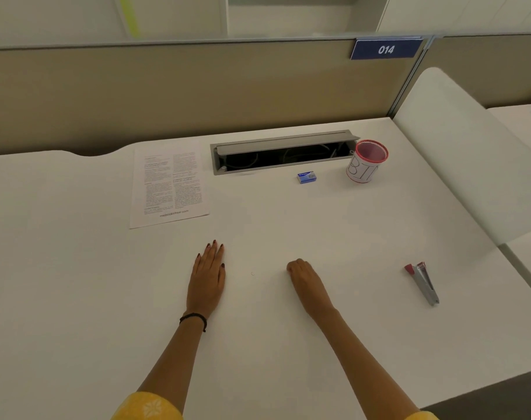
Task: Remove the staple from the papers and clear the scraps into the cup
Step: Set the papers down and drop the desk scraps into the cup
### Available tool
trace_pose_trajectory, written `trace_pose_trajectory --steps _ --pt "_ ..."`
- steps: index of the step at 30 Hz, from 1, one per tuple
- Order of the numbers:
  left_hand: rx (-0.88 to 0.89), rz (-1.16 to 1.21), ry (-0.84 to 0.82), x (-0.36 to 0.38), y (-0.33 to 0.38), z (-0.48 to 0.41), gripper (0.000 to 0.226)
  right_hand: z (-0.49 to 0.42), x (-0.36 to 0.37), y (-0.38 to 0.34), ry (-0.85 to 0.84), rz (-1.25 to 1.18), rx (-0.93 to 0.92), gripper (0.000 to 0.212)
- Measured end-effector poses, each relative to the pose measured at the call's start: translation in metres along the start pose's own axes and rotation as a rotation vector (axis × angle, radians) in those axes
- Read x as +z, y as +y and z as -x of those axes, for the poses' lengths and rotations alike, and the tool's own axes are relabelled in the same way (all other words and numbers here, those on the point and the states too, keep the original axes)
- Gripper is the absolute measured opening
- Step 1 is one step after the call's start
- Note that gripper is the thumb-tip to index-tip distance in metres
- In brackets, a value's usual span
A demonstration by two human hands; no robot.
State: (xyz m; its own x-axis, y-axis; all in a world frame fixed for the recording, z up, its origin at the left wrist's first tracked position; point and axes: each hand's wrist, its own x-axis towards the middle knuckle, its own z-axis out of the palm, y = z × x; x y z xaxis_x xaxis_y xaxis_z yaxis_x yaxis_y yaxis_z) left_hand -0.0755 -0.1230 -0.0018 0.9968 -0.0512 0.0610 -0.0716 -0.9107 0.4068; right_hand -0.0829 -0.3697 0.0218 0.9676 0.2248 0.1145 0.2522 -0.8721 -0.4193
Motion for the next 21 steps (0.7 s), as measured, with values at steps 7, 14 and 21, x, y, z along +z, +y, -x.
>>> trace_pose_trajectory --steps 7,14,21 --pt "0.059 -0.001 -0.013 0.006 0.011 -0.021 0.055 -0.044 -0.054 0.056 0.323 -0.931 0.647 0.013" --pt "0.104 0.006 -0.012 0.011 0.013 -0.05 0.055 -0.115 -0.134 0.118 0.62 -1.247 0.678 0.013" --pt "0.12 0.005 -0.002 0.011 0.016 -0.072 0.053 -0.192 -0.177 0.15 0.812 -1.06 0.632 0.021"
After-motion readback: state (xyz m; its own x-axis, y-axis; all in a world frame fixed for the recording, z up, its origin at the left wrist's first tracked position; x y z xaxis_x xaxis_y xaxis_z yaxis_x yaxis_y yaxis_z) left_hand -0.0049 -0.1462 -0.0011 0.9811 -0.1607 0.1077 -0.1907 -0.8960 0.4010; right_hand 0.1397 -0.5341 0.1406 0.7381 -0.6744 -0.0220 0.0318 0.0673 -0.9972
